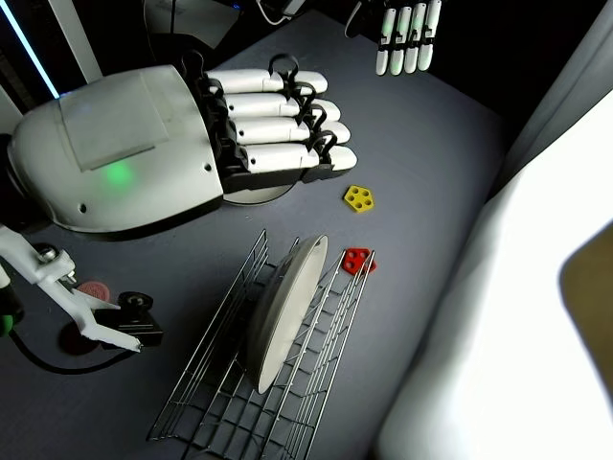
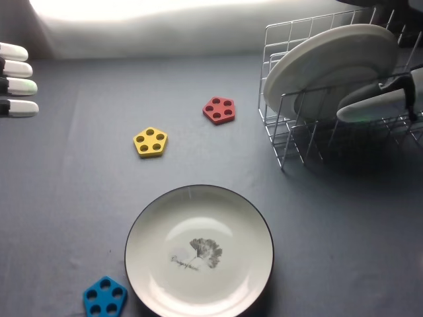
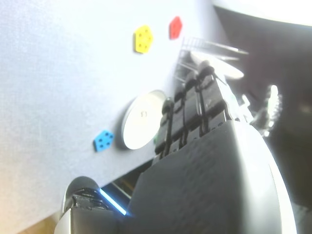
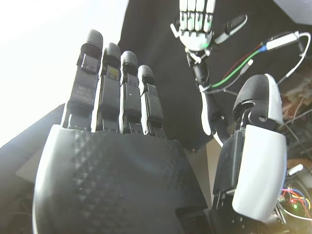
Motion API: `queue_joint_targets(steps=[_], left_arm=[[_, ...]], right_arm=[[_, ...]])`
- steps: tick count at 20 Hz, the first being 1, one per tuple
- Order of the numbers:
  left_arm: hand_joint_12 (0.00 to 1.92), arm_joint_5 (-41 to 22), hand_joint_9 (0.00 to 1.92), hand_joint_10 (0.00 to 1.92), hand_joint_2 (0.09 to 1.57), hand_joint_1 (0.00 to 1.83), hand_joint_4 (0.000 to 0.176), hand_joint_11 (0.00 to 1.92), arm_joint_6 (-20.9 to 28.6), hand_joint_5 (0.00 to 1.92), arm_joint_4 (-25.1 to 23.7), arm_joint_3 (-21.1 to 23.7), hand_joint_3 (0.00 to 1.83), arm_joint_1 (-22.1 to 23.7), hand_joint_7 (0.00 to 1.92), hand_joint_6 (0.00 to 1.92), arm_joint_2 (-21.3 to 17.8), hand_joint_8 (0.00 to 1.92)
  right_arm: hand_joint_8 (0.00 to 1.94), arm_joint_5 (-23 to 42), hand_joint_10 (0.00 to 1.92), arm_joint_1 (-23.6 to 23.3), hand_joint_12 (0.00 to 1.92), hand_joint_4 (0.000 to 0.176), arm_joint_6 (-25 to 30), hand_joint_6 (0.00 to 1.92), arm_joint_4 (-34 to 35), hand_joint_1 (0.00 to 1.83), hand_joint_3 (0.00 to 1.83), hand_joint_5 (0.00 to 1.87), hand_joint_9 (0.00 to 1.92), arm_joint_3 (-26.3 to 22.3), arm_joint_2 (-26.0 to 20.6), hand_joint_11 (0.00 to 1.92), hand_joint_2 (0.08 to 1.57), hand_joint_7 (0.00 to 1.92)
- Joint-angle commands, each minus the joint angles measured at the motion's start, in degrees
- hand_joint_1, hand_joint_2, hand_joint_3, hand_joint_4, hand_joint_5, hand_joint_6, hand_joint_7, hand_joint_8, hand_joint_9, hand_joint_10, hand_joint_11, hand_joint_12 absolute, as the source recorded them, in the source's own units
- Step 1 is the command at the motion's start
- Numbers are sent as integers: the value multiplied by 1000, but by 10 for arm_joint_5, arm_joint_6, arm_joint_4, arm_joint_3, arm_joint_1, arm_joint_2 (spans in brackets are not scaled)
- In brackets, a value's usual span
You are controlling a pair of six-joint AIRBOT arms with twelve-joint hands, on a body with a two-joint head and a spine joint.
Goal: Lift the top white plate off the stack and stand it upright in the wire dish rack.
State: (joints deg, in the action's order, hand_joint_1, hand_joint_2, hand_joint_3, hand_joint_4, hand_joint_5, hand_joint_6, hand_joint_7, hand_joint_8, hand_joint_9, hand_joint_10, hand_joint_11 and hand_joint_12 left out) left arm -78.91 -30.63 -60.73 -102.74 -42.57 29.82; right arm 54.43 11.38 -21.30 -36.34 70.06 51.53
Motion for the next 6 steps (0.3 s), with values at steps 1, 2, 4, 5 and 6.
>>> queue_joint_targets(steps=[1,2,4,5,6], left_arm=[[8,-31,75,9,906,10,0,102,-4,83,53,-2,1,9,90,9,-7,12],[8,-31,75,9,906,10,0,102,-3,83,53,-2,1,9,90,9,-7,12],[10,-35,74,6,902,0,0,107,-3,76,53,-2,0,9,90,4,-7,9],[0,-36,47,0,913,0,0,75,-3,52,53,-2,4,8,64,0,-7,0],[0,-36,40,0,916,0,0,69,-3,40,53,-2,5,8,55,0,-7,0]], right_arm=[[0,58,0,-4,0,0,-1,0,25,337,13,173,277,-4,-8,323,952,244],[0,58,0,-4,0,0,-1,0,20,337,13,173,277,-6,-10,323,952,244],[0,58,2,-3,1,0,15,3,1,336,4,183,277,-10,-14,323,940,239],[13,57,13,0,17,0,36,3,-12,342,0,187,310,-12,-21,361,928,274],[13,56,14,3,22,0,46,6,-18,323,0,197,321,-14,-26,374,927,284]])
